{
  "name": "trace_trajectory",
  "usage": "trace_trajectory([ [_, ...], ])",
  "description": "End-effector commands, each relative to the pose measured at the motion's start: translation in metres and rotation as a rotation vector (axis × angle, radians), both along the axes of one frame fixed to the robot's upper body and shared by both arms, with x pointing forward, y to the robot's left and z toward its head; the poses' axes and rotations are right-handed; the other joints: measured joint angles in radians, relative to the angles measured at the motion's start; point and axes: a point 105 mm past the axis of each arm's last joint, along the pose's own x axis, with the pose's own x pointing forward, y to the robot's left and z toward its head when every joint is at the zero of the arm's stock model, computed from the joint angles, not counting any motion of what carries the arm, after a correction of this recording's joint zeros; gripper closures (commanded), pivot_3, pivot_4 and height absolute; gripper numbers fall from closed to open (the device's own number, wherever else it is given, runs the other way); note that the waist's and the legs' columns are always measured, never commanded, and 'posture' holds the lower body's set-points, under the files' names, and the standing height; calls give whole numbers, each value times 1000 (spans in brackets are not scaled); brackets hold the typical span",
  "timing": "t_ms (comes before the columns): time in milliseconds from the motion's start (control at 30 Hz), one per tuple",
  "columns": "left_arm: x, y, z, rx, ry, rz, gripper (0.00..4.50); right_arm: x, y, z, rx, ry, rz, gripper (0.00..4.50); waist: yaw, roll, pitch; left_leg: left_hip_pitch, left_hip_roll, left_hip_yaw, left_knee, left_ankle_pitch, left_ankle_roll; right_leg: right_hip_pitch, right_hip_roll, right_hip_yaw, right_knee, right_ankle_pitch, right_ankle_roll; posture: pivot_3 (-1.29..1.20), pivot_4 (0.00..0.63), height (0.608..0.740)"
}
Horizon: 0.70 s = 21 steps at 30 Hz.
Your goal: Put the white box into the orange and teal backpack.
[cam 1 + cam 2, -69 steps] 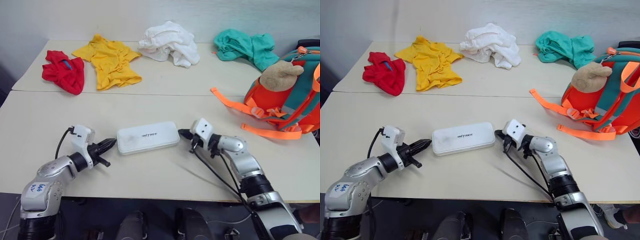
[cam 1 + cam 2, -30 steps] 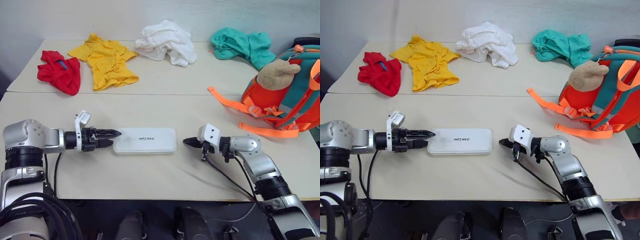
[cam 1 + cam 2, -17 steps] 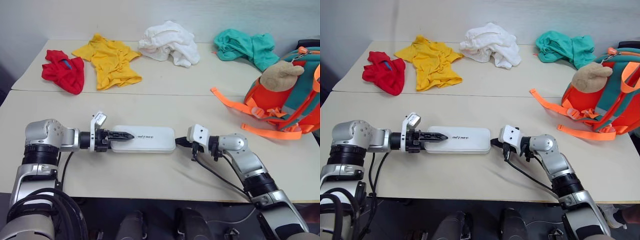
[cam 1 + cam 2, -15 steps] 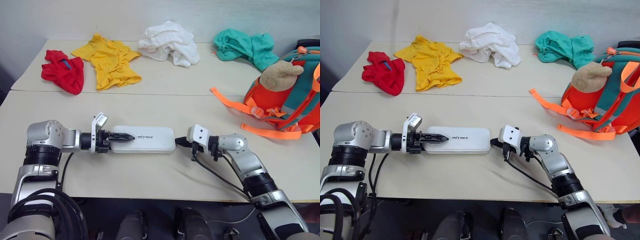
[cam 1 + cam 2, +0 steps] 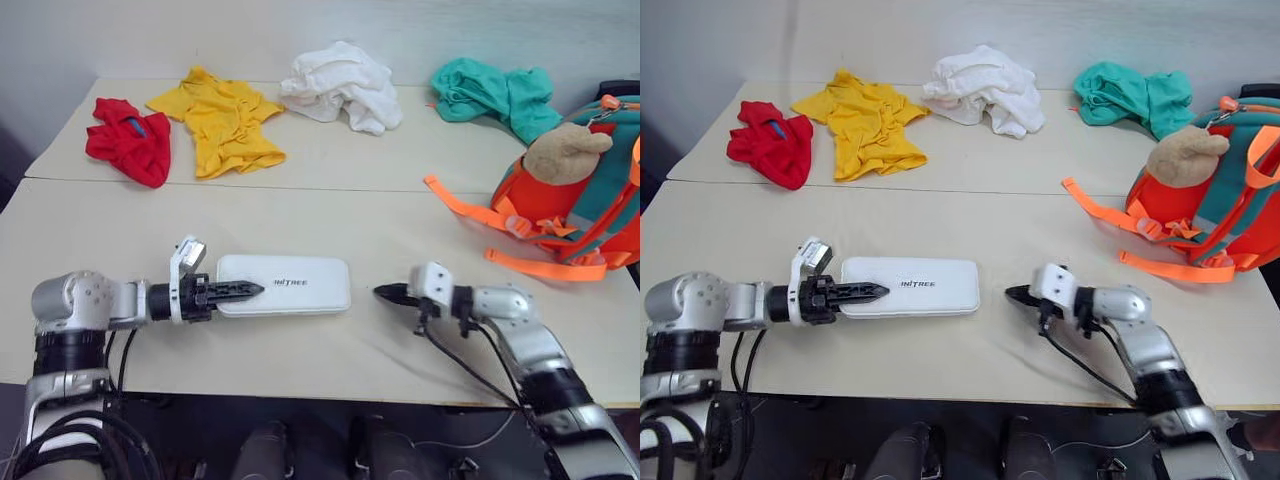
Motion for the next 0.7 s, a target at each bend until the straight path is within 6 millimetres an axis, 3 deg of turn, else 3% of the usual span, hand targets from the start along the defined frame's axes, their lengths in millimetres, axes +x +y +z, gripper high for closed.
trace_trajectory([
  [33, -8, 3, 38, -46, -418, 40, 3146, -19, -43, 31, 143, -56, -175, 3601, 7, 0, 0, 0, 0, 0, 0, 0, 0, 0, 0, 0, 0, 0, 0, 0, 150, 740],
  [133, -18, 8, 34, 63, -645, 94, 3146, -44, -89, 40, 211, -90, -392, 2613, 19, 1, 1, 1, 0, 0, -4, 0, -1, 0, 0, 0, -7, 0, 0, 0, 150, 740],
  [233, -29, 9, 18, 181, -732, 75, 3146, -60, -128, 50, 262, -156, -593, 1546, 18, 2, 1, 2, 0, 2, -7, -4, -6, 0, 0, 1, -9, 0, 0, 0, 150, 740],
  [367, -35, 15, 16, 200, -797, 105, 3146, -75, -174, 62, 298, -237, -796, 145, 18, 2, 1, 4, 0, 4, -9, -5, -5, 0, 0, 3, -9, 1, 0, 0, 150, 740],
  [533, -35, 26, 7, 229, -785, 149, 3146, -66, -189, 64, 256, -255, -805, 30, 14, 3, 1, 4, 0, 4, -9, -5, -3, 0, 0, 3, -9, 1, 0, 0, 150, 740],
  [700, -35, 26, 6, 231, -781, 151, 3146, -17, -190, 94, 265, -331, -755, 30, -3, 6, 3, 5, 0, 8, -7, -2, 4, -1, 0, 6, -8, 1, 1, 0, 150, 740],
])
